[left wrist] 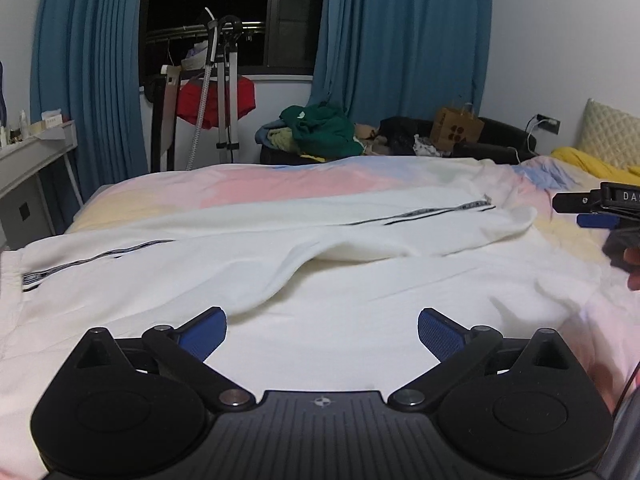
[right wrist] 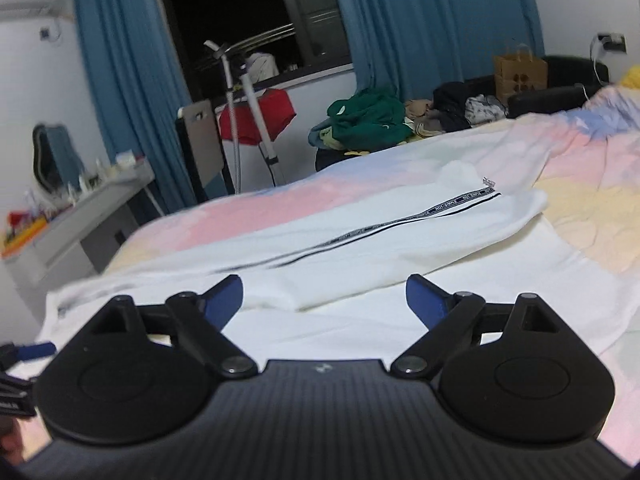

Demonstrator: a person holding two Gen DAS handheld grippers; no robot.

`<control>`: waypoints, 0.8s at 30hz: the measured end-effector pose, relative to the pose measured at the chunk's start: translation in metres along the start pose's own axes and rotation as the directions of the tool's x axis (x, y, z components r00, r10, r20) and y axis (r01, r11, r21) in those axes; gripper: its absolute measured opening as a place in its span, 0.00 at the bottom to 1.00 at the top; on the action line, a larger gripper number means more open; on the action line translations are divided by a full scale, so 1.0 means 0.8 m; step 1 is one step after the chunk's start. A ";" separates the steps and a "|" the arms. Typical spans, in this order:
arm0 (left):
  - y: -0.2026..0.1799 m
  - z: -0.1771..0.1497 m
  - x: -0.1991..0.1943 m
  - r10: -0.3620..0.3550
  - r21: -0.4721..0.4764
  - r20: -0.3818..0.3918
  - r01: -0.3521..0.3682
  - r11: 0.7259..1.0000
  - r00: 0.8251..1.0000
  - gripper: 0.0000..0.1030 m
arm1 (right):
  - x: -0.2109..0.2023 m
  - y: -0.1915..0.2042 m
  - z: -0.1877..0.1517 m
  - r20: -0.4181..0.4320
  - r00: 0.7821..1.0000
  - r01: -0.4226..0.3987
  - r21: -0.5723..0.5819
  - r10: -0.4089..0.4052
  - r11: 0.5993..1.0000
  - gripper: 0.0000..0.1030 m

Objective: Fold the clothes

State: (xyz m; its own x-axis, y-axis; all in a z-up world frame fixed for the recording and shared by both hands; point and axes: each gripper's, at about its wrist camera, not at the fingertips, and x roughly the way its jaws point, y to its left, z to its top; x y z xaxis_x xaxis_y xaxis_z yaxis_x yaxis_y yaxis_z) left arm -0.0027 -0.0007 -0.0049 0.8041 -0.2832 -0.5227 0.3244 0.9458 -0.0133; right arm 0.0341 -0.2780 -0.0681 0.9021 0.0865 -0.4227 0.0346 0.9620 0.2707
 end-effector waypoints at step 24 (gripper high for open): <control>0.217 -0.024 -0.051 0.198 -0.560 -0.336 -0.365 0.744 0.921 0.99 | 0.026 -0.034 -0.020 -0.137 0.985 0.116 0.041 -0.109 0.992 0.87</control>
State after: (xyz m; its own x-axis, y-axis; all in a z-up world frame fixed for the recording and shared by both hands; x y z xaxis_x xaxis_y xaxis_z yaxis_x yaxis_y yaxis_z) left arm 0.0112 0.1781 -0.0018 0.6370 -0.0199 -0.7706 -0.3305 0.8961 -0.2963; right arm 0.0452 -0.2985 -0.0982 0.8254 0.0155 -0.5643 0.1567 0.9541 0.2553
